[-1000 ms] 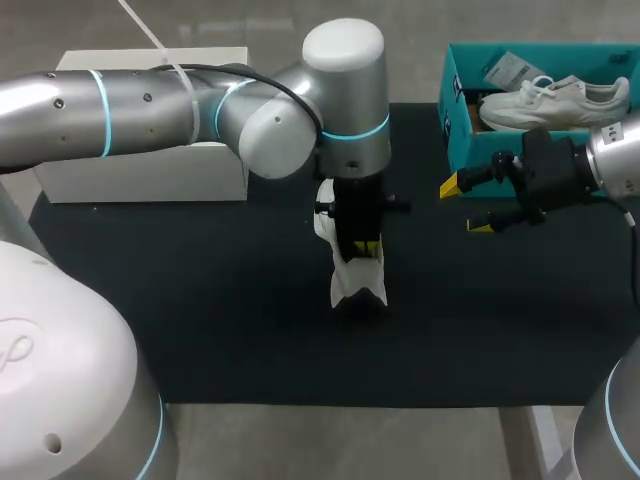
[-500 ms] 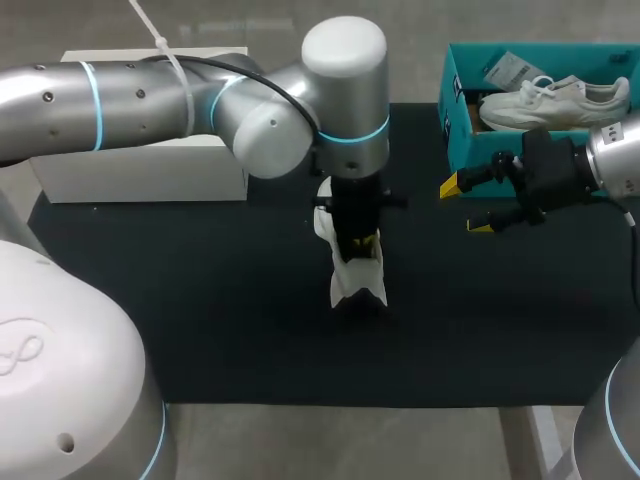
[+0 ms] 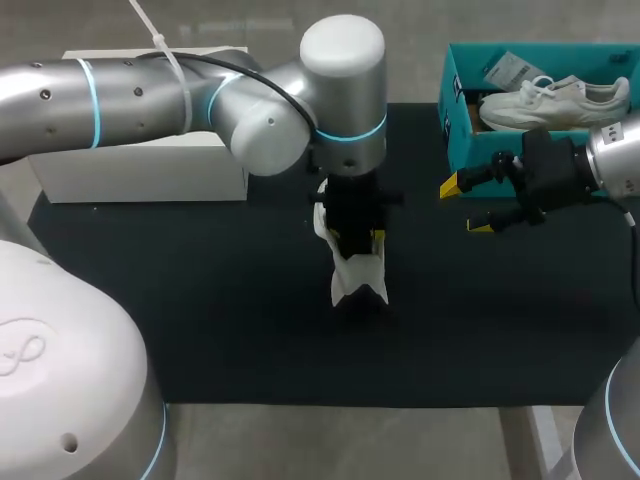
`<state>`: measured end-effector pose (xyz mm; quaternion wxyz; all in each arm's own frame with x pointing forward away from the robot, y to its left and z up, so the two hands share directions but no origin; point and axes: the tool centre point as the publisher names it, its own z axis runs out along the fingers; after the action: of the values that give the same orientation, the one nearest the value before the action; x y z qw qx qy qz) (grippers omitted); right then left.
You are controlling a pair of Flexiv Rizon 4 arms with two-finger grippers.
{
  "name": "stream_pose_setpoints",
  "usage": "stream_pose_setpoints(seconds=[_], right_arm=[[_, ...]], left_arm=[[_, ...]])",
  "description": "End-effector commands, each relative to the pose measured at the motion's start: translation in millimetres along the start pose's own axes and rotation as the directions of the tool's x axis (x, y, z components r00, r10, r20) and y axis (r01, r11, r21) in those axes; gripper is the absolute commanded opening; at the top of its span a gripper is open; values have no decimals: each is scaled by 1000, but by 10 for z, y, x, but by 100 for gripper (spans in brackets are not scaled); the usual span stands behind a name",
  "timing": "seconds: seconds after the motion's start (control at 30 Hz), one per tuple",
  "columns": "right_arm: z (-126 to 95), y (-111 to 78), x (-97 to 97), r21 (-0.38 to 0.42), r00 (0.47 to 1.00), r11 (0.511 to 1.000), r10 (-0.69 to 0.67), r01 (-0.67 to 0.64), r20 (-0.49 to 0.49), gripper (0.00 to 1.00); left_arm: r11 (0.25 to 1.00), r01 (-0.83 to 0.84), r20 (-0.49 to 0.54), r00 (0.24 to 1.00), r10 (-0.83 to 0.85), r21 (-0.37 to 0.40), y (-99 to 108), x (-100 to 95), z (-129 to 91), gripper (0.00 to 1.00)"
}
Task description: Take the shoe out of the shoebox, open the shoe tongue, remove and reinsert the insole, then place the shoe into the shoebox
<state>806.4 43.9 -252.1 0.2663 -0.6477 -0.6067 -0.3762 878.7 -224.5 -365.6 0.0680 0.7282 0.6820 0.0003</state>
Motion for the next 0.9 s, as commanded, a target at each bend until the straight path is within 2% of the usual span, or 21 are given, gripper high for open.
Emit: stream_pose_setpoints(seconds=[0.03,0.43,0.7,0.9], right_arm=[[6,-7,8,-1,1000,1000,2,-2,3,100],[6,-7,8,-1,1000,1000,2,-2,3,100],[6,-7,8,-1,1000,1000,2,-2,3,100],[6,-7,8,-1,1000,1000,2,-2,3,100]], left_arm=[[1000,3,7,1000,-3,-9,-18,52,-63,100],[1000,20,13,1000,-19,-24,39,66,-108,100],[995,67,47,997,-64,-75,255,73,-313,100],[990,67,28,998,-64,-123,432,144,-495,100]])
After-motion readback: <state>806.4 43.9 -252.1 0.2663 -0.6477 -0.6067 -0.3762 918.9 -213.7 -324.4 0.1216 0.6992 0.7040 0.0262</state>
